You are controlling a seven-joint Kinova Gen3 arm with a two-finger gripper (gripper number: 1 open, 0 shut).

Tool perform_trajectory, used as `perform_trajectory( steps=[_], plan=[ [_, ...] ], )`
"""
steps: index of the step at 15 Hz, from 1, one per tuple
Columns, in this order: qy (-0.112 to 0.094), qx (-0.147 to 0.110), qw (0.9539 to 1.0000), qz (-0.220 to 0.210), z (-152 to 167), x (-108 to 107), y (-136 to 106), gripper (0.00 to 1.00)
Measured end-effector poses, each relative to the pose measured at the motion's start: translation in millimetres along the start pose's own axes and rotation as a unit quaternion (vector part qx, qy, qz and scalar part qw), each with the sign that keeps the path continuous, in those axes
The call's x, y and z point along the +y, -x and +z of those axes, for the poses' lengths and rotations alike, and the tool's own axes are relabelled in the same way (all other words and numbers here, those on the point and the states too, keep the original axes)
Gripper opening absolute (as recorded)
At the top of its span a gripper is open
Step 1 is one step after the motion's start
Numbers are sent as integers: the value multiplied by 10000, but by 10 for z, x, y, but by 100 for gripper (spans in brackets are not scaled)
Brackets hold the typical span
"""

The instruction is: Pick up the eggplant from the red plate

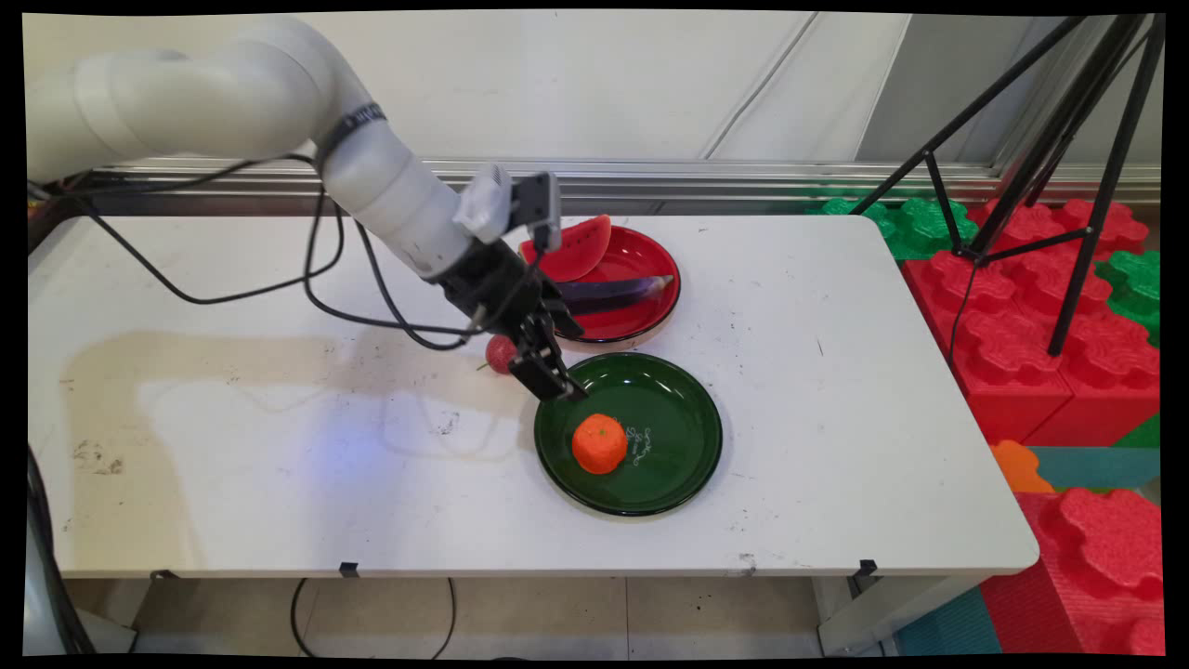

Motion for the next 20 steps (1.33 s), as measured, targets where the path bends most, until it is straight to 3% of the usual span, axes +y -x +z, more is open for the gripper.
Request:
perform_trajectory(
  steps=[9, 20],
  plan=[
    [-172, 311, 9993, 130, -739, 8, 82, 100],
    [-319, 442, 9985, 52, -1554, 65, 451, 100]
  ],
)
